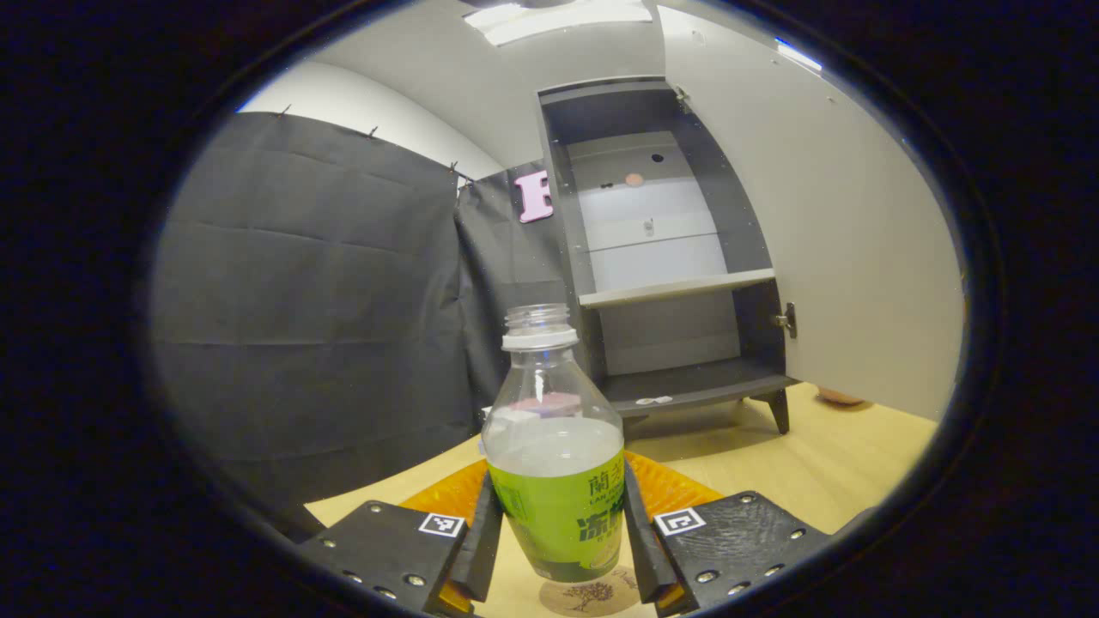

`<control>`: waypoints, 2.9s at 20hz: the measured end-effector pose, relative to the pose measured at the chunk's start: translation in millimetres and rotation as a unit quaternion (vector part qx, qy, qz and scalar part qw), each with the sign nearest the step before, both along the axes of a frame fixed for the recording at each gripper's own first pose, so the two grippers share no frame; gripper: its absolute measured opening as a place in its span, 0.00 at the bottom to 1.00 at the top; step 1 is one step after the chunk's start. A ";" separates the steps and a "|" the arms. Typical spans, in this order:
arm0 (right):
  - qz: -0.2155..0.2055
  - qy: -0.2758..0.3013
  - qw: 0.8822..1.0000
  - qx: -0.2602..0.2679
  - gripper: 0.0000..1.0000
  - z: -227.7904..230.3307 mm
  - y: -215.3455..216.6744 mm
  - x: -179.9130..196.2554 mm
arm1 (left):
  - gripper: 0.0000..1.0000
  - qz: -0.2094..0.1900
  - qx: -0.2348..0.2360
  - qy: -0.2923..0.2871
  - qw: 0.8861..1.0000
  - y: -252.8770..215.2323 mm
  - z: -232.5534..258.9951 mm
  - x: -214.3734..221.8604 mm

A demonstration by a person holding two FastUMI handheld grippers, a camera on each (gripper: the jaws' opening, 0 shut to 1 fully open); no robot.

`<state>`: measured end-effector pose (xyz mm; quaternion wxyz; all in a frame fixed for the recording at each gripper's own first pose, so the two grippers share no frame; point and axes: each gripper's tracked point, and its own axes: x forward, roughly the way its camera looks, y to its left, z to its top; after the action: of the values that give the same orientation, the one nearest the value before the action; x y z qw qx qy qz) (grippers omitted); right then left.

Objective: Open the cabinet door with the right hand, grasp the bottle in the cabinet with the left hand and place it on the coaster, then close the cabinet door with the right hand.

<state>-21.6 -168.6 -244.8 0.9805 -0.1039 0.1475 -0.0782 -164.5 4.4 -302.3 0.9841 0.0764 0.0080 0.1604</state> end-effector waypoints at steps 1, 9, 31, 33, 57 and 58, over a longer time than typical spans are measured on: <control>0.000 0.008 1.000 0.003 0.94 -6.1 -0.2 -0.7 | 0.65 -0.001 0.004 0.000 1.000 -1.7 -10.2 -1.2; 0.017 0.014 1.000 -0.017 0.94 -1.8 13.1 9.3 | 0.65 0.019 -0.024 0.021 0.999 5.1 -54.4 -15.4; -0.002 0.005 1.000 0.014 0.94 29.4 2.1 16.2 | 0.83 -0.033 0.016 -0.025 0.999 -7.6 44.2 13.7; -0.008 -0.001 1.000 0.027 0.94 37.6 -0.8 15.2 | 0.83 -0.038 0.023 -0.029 0.999 -7.4 64.7 18.7; 0.048 -0.142 0.963 0.225 0.90 260.8 20.0 8.7 | 0.90 -0.098 -0.050 0.014 0.994 -66.9 316.4 45.8; 0.052 -0.141 0.961 0.231 0.91 263.4 24.5 7.8 | 0.90 -0.102 -0.066 0.025 0.992 -67.4 313.8 48.1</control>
<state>-13.8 -144.2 18.6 0.9914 0.1301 0.0164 -0.0052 -116.5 -63.0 11.5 0.9977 0.0153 0.0355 0.0564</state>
